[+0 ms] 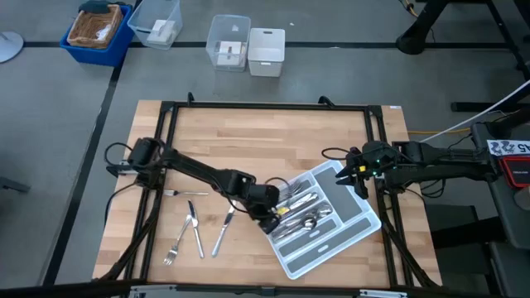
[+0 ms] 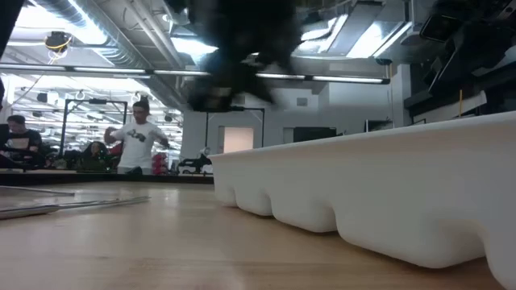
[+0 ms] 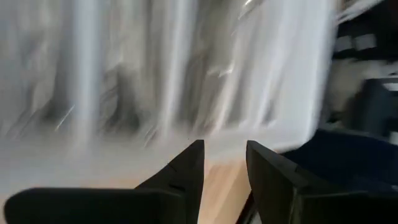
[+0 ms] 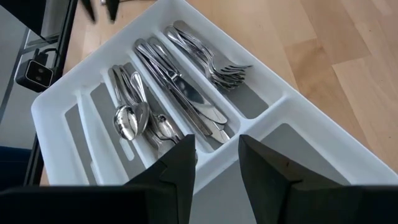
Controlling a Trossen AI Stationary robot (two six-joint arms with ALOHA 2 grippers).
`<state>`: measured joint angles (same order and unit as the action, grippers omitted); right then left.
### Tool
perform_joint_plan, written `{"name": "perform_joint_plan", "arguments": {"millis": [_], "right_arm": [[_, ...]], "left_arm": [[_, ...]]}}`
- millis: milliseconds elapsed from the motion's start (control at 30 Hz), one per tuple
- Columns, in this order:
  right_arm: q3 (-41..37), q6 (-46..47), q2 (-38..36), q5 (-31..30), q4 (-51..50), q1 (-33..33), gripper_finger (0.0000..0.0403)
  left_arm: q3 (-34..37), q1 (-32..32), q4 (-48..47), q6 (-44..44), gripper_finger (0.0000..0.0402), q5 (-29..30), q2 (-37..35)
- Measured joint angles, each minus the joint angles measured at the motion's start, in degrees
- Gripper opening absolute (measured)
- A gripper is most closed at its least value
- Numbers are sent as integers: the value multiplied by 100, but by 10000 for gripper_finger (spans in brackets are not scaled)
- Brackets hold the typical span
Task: Sort silverware
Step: Put the silver table knife into the silverware tray
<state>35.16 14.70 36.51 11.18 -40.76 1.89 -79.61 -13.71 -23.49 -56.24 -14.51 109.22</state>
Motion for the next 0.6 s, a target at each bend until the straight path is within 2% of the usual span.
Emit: {"name": "perform_joint_plan", "arguments": {"millis": [133,267,467,600], "right_arm": [[0,0,0,0,-3,0,124],[0,0,-2,-1,-8,0,124],[0,0,-1,-1,-8,0,124],[0,-1,-2,0,-5,0,124]], "left_arm": [[0,-212,-1451,-653,108,-40,-222],[4,-555,-2427,-1198,108,-47,-228],[243,-1076,-2519,-1794,108,244,-228],[574,-1268,-2574,-2621,108,559,-228]]}}
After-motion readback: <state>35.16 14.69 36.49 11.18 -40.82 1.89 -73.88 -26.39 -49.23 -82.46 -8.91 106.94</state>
